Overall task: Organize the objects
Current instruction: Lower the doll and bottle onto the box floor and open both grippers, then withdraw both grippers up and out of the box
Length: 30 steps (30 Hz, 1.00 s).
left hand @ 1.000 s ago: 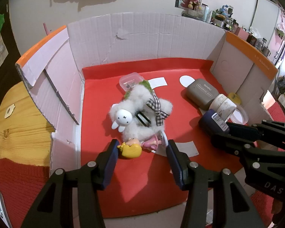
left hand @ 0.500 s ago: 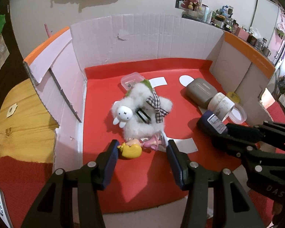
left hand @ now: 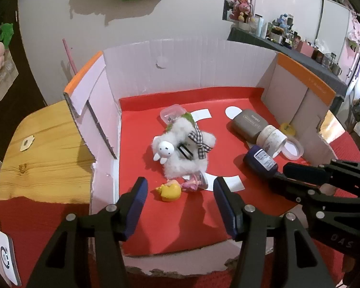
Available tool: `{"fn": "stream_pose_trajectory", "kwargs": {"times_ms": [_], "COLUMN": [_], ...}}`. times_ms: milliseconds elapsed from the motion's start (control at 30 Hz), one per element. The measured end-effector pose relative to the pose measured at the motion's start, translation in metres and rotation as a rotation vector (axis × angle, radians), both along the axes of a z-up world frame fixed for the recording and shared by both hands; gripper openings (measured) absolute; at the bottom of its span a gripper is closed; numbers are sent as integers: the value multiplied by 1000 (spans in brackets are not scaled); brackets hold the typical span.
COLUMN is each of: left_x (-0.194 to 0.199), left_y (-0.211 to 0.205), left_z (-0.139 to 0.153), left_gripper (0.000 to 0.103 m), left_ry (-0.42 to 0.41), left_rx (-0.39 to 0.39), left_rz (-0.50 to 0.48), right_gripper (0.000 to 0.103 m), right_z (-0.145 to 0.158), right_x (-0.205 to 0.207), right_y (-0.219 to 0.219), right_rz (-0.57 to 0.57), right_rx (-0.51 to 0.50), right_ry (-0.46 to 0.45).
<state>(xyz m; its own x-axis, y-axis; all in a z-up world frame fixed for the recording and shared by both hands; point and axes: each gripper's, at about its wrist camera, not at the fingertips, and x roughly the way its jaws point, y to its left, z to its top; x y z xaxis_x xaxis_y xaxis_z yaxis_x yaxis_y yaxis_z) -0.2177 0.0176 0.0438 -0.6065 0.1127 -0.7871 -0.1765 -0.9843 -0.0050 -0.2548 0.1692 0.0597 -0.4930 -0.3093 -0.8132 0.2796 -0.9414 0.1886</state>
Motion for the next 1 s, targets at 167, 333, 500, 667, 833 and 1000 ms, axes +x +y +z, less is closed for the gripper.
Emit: {"fn": "stream_pose_trajectory", "kwargs": {"times_ms": [167,333,500,667,833,1000], "left_x": [5,6,10,12,15,19], "left_y": [0,1,1,-1,-4,-7], "left_z": [0,1,2,2,3,5], "left_gripper": [66,70,70,72,74,85], "left_ry": [6,11,22,23,23,33], "left_rx": [-1,0,-5,-10,-4,2], "left_rz": [7,14,15,21,32,47], "right_gripper": [29,60,60,60,66,79], "right_z": [1,4,6,7,10,13], "right_x": [3,8,10,13,16,20], "right_y": [0,1,3,6,10,9], "right_rz": [2,-8,-13,-26,-41,-55], "right_rx": [-1,1,-1,-8,-24,-26], "right_ry": [2,20,24,29,38,58]}}
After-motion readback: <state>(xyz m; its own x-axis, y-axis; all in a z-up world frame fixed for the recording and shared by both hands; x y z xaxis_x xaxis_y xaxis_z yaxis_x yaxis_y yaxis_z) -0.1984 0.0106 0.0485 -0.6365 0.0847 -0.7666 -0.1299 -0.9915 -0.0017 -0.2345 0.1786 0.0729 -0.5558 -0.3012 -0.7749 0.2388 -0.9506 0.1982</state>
